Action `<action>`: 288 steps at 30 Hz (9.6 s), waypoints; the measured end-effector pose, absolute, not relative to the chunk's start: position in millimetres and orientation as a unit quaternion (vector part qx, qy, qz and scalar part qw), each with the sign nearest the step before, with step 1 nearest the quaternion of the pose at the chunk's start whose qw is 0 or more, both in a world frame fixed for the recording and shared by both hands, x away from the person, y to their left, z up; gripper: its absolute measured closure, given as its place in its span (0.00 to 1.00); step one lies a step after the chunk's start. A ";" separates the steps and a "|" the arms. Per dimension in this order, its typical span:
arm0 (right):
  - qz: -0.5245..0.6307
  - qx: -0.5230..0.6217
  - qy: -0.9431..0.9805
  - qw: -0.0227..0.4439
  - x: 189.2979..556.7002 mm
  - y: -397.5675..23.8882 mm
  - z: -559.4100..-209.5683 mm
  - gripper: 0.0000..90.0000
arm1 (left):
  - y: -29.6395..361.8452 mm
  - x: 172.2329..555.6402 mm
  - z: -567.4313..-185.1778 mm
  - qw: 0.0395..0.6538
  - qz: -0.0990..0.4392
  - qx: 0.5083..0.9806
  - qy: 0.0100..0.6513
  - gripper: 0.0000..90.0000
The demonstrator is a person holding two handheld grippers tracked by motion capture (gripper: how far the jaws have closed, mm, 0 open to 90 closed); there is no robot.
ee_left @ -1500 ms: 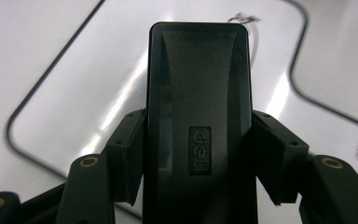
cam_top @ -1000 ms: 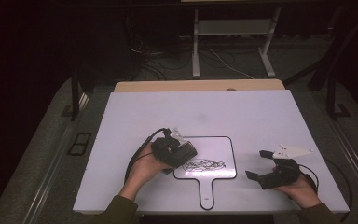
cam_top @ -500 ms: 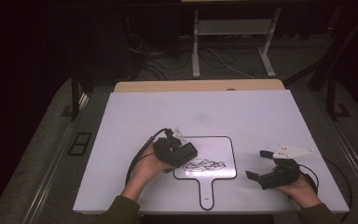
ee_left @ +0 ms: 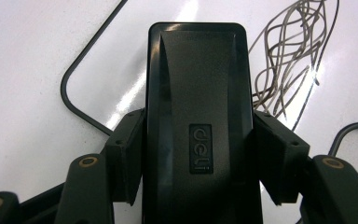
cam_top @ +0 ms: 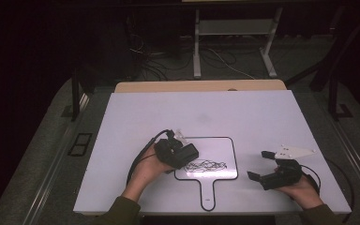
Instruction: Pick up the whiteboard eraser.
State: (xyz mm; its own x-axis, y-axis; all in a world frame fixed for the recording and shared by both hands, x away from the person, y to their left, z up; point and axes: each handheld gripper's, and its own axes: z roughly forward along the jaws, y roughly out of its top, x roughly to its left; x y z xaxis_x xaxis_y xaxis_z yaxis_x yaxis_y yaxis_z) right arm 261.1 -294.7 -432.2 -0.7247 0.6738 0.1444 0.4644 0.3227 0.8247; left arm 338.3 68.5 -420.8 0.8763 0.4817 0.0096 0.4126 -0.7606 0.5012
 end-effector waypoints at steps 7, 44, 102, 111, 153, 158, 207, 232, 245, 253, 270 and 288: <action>0.462 0.354 0.805 0.113 261.0 -294.4 -432.2 0.00 | 57.7 332.1 -419.8 0.243 0.074 0.942 0.219 0.43; 0.459 0.351 0.808 0.113 261.1 -294.2 -433.0 0.00 | 68.3 341.0 -420.9 0.248 0.076 0.933 0.248 0.43; 0.458 0.353 0.807 0.116 261.0 -295.7 -433.2 0.00 | 55.4 315.6 -419.0 0.225 0.068 0.951 0.199 0.43; 0.457 0.353 0.808 0.116 261.1 -295.6 -433.4 0.00 | 61.3 333.1 -419.9 0.228 0.078 0.942 0.231 0.43; 0.455 0.353 0.809 0.113 261.4 -293.7 -434.3 0.00 | 24.4 340.8 -420.0 0.232 0.049 0.952 0.192 0.43; 0.455 0.353 0.810 0.113 261.3 -293.8 -434.4 0.00 | 5.2 326.7 -420.6 0.240 0.034 0.956 0.163 0.43; 0.455 0.353 0.809 0.115 261.2 -295.4 -434.3 0.00 | -1.4 319.3 -421.9 0.245 0.042 0.956 0.156 0.43; 0.456 0.354 0.808 0.114 260.8 -296.2 -433.8 0.00 | 10.1 328.7 -421.1 0.230 0.076 0.954 0.178 0.43; 0.455 0.354 0.809 0.114 261.0 -296.0 -433.8 0.00 | -1.6 312.8 -420.0 0.224 0.070 0.961 0.144 0.43; 0.455 0.354 0.809 0.115 261.5 -296.2 -434.2 0.00 | 15.7 336.2 -420.2 0.223 0.082 0.954 0.183 0.43; 0.454 0.354 0.809 0.114 262.0 -296.4 -434.9 0.00 | -9.1 344.0 -420.1 0.220 0.073 0.957 0.172 0.43; 0.454 0.355 0.810 0.113 262.1 -296.2 -435.5 0.00 | -17.6 358.8 -419.0 0.210 0.093 0.959 0.169 0.43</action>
State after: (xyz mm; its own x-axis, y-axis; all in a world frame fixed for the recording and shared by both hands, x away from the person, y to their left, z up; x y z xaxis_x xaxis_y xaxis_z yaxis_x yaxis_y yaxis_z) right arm 262.1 -296.2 -435.5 -0.7229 0.6770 0.1384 0.4711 0.3364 0.8154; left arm 358.8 -17.6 -419.0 0.9256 0.3631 0.1068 0.2855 -0.8549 0.4331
